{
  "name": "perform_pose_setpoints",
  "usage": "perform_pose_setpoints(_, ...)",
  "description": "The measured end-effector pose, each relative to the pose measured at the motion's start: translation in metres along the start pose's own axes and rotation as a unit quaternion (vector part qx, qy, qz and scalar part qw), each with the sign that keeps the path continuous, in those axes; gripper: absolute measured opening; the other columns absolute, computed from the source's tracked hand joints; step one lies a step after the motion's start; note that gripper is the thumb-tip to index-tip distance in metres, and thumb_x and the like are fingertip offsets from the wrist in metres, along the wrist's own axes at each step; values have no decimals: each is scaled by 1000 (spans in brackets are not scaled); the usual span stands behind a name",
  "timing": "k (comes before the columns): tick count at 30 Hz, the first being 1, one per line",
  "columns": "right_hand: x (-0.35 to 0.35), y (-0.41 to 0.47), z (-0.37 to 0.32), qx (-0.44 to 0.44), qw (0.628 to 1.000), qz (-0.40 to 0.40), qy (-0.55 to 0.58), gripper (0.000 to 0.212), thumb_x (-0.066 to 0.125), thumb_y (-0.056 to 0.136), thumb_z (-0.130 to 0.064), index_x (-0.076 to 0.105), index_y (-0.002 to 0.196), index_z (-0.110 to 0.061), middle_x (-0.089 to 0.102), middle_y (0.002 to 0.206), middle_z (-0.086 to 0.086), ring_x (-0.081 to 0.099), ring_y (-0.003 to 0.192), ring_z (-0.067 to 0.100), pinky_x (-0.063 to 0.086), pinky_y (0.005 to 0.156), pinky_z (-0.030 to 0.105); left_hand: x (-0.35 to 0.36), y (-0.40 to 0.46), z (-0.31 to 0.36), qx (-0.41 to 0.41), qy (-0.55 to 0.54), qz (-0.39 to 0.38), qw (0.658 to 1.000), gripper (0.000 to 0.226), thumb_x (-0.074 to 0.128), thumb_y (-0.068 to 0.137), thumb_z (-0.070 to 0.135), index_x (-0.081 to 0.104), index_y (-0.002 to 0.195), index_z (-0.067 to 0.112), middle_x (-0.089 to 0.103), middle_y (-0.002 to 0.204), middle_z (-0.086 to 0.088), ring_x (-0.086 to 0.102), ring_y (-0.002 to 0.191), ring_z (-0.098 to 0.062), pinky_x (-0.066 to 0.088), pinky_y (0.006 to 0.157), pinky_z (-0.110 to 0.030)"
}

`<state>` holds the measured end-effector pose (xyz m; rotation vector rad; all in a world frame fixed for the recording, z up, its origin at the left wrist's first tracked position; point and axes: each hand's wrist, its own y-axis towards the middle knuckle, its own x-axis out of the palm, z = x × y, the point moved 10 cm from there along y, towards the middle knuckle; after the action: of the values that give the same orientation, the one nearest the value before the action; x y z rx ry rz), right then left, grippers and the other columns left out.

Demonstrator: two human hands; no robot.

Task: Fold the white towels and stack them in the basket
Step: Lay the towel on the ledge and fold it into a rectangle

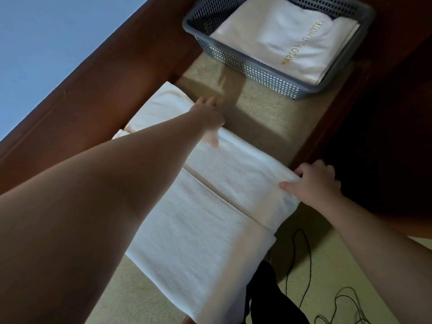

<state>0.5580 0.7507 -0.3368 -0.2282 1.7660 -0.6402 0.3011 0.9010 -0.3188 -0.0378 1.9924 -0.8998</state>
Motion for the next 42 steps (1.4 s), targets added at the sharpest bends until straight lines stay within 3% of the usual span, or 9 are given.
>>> perform_pose_setpoints(6,-10,-31,-25,-128,990,21,52,28,77,89,-31,50,97,-28,57,95,-8,59,80,11,47,62,26,-4,-32,-4,98,58,71,991,45,65,89,56,67,118,22,66,120,0,49,125,-28,35,107,-41)
perform_pose_setpoints(11,-9,-72,-37,-177,983,1,43,25,73,93,-39,52,105,-33,59,97,-13,62,83,7,57,67,27,29,-76,-55,60,67,46,995,17,61,93,38,56,108,32,69,113,7,57,124,-19,23,123,-40)
perform_pose_setpoints(18,14,-142,-65,-211,977,-26,5,22,61,100,-40,40,97,-36,48,96,-14,58,82,13,58,78,48,64,-153,-92,20,124,147,981,25,67,89,34,61,113,34,72,103,8,67,103,-26,43,98,-34)
perform_pose_setpoints(22,30,-183,-89,-267,962,-28,-40,17,55,104,-33,39,102,-29,48,98,-9,59,81,15,53,69,33,89,-194,-106,-46,194,129,971,29,59,97,29,64,125,38,70,109,13,63,104,-21,41,92,-30)
perform_pose_setpoints(27,41,-230,-108,-314,947,-12,-71,9,50,103,-28,44,110,-25,45,93,-8,47,73,18,40,60,34,112,-248,-125,-123,120,138,975,32,56,98,21,62,127,34,71,108,7,62,106,-26,42,86,-33)
perform_pose_setpoints(31,57,-257,-122,-335,941,-22,-53,13,46,104,-27,46,116,-27,56,97,-8,53,76,16,31,54,26,143,-279,-133,-166,110,126,972,45,46,101,28,40,146,29,70,116,0,64,103,-28,48,85,-35)
perform_pose_setpoints(34,75,-277,-131,-363,930,-39,-26,19,47,102,-30,49,121,-27,61,99,-8,59,81,17,48,63,32,166,-296,-135,-201,59,101,973,51,43,104,28,30,153,27,71,122,-5,63,112,-31,45,90,-38)
perform_pose_setpoints(38,111,-289,-141,-390,918,-66,-26,28,43,105,-31,46,132,-28,61,113,-7,61,99,17,54,82,34,209,-310,-140,-290,-135,102,942,40,44,101,25,43,140,32,66,107,-9,60,106,-38,51,81,-45)
perform_pose_setpoints(42,150,-281,-147,-393,915,-71,-57,36,45,105,-26,42,141,-26,58,118,-4,58,107,20,45,81,32,251,-299,-133,-356,-473,133,795,50,45,100,21,50,146,39,68,118,-14,66,94,-33,56,78,-41)
